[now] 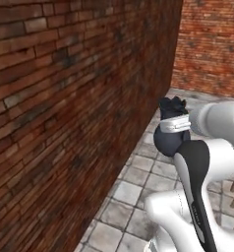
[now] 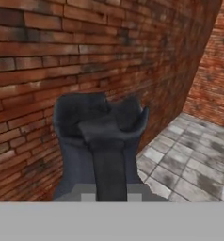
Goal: Move the jug and jam from the second highest shelf to the top shelf to make space. Then, place the pitcher from the counter on the cleared second highest shelf.
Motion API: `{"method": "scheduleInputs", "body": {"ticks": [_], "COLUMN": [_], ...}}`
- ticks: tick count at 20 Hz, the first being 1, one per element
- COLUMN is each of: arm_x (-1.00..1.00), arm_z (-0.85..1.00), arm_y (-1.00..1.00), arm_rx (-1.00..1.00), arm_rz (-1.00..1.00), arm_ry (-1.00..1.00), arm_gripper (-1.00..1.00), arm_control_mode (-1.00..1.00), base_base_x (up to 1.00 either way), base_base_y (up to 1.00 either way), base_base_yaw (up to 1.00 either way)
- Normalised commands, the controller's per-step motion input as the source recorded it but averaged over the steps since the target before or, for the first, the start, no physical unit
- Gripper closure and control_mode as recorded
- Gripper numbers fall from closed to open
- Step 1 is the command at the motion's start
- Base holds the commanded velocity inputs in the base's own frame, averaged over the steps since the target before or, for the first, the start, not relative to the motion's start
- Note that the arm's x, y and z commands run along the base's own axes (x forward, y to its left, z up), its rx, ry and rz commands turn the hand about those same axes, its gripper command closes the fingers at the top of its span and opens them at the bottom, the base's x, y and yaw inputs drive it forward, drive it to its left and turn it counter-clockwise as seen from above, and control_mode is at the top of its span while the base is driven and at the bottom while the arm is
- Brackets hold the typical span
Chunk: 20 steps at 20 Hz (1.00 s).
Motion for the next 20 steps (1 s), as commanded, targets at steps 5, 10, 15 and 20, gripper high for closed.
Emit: {"method": "scheduleInputs", "body": {"ticks": [5, 10, 15, 20], "arm_x": [0.00, 0.00, 0.00, 0.00], "arm_z": [0.00, 0.00, 0.00, 0.00], "arm_y": [0.00, 0.00, 0.00, 0.00], "arm_rx": [0.00, 0.00, 0.00, 0.00], "arm_rz": [0.00, 0.00, 0.00, 0.00], "arm_ry": [0.00, 0.00, 0.00, 0.00], "arm_gripper": [1.00, 1.00, 1.00, 1.00], "arm_control_mode": [1.00, 1.00, 1.00, 1.00], "base_base_x": [0.93, 0.93, 0.97, 1.00], "base_base_y": [0.00, 0.00, 0.00, 0.00], "base_base_yaw": [-0.48, -0.50, -0.50, -0.47]}}
